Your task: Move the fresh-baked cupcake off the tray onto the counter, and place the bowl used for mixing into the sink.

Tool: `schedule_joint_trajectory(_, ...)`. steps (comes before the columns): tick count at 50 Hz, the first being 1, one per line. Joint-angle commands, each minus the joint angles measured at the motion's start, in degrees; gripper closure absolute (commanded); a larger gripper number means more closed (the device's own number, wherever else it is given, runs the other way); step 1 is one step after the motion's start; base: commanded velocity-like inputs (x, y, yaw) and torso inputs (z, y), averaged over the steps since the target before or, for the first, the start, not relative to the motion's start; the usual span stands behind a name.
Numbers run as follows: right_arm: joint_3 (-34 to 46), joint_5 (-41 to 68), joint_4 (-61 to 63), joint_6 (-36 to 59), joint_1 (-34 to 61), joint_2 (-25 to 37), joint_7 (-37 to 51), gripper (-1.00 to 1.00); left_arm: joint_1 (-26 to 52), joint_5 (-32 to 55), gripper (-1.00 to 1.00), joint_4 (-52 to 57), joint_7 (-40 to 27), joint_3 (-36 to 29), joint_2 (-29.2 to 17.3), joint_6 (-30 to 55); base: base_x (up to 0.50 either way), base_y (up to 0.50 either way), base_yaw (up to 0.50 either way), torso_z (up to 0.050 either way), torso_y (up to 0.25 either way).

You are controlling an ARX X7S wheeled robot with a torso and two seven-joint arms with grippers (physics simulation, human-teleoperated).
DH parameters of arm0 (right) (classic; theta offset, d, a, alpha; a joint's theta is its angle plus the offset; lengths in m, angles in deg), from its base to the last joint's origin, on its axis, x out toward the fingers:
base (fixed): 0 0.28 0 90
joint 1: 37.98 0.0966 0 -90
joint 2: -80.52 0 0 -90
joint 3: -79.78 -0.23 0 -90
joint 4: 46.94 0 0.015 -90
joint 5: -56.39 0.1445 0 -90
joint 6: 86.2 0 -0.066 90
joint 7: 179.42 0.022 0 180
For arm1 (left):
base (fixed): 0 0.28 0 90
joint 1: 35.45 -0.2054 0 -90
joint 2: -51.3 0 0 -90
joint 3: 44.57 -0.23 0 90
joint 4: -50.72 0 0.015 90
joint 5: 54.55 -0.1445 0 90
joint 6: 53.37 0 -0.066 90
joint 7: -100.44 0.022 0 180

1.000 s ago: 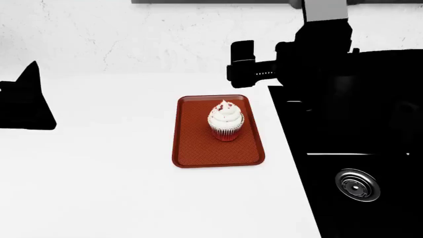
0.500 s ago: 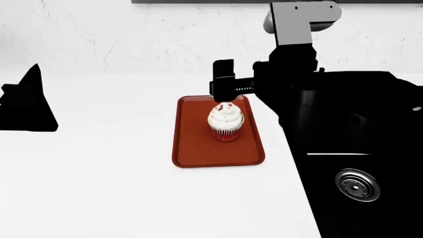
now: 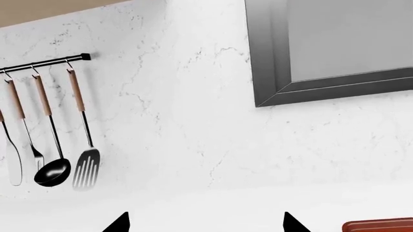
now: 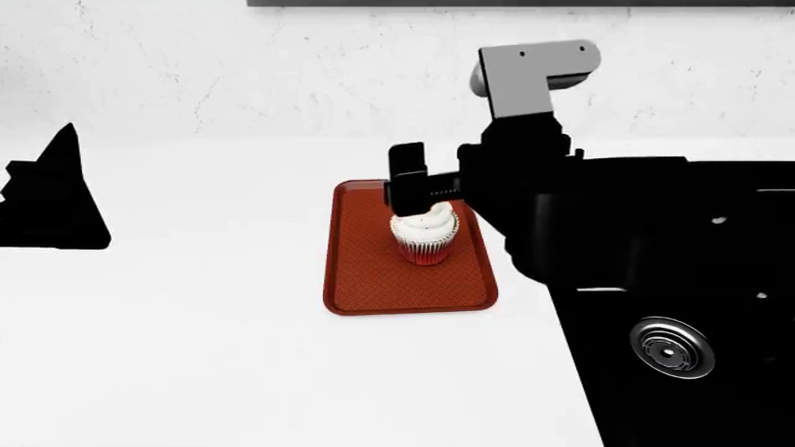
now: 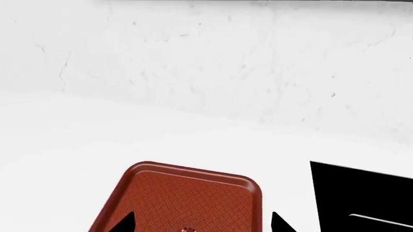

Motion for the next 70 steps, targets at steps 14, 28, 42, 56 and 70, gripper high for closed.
schedule_joint_trajectory(14, 1.6, -1.4, -2.1, 0.4, -2.3, -1.6, -2.2, -1.0, -0.1, -0.5, -1.0, -0.1, 0.0, -0.4, 0.3, -0.1, 0.0, 0.0, 0.0, 0.0, 0.0)
schedule_joint_trajectory(28, 2.2, -1.7, -3.0, 0.8, -3.1, -2.7, -3.2, -1.0, -0.9, -0.4, -1.0, 0.2, -0.3, 0.0, 0.2, -0.4, 0.0, 0.0, 0.0, 0.0, 0.0)
schedule_joint_trajectory(42, 2.7, -2.0, -3.6, 0.9, -4.0, -3.1, -4.0, -1.0, -1.6, -0.8, -1.0, 0.1, 0.2, 0.6, 0.2, -0.5, 0.0, 0.0, 0.0, 0.0, 0.0)
schedule_joint_trajectory(56, 3.0, -2.8, -4.5, 0.2, -5.6, -3.1, -4.9, -1.0, -1.9, -0.7, -1.0, 0.3, 0.0, 0.7, 0.2, -0.7, 0.0, 0.0, 0.0, 0.0, 0.0)
schedule_joint_trajectory(70, 3.4, -3.3, -5.5, 0.2, -6.6, -4.2, -6.5, -1.0, -2.6, -1.3, -1.0, 0.3, 0.2, 1.0, 0.3, -0.7, 0.0, 0.0, 0.0, 0.0, 0.0)
